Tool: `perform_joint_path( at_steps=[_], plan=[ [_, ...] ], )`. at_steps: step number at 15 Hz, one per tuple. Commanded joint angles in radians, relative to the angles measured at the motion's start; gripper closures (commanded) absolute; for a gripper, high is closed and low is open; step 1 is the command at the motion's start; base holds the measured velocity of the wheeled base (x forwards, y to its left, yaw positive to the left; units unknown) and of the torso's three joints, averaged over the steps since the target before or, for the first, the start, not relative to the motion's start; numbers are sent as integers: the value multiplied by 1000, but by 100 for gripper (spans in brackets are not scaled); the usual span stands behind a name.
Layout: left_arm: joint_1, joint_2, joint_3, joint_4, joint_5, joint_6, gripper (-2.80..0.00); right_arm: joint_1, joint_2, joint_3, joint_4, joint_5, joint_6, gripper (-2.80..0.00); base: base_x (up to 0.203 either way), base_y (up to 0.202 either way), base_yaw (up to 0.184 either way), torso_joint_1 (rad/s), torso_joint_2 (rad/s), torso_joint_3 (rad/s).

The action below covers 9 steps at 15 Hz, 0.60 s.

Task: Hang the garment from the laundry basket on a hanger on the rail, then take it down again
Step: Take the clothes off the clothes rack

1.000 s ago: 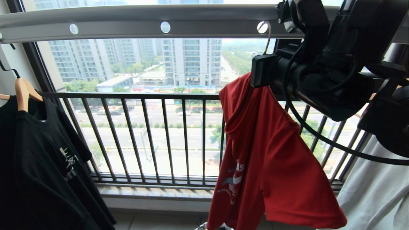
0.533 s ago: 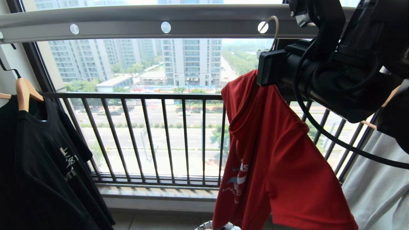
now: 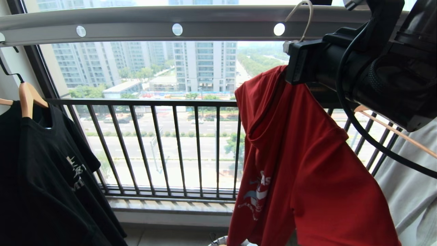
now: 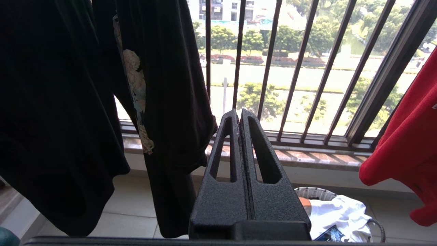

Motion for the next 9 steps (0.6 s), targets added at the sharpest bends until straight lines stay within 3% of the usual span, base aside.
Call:
perform_joint_path(
  at_steps=[1, 9],
  plan=[
    [0, 0, 2, 0, 1, -1, 0, 2, -50, 28, -3, -2, -1, 0, 0, 0, 0, 0, 0, 0],
    [0, 0, 2, 0, 1, -1, 0, 50, -251, 287, -4, 17, 6, 0, 0, 0, 0, 0, 0, 0]
  ],
)
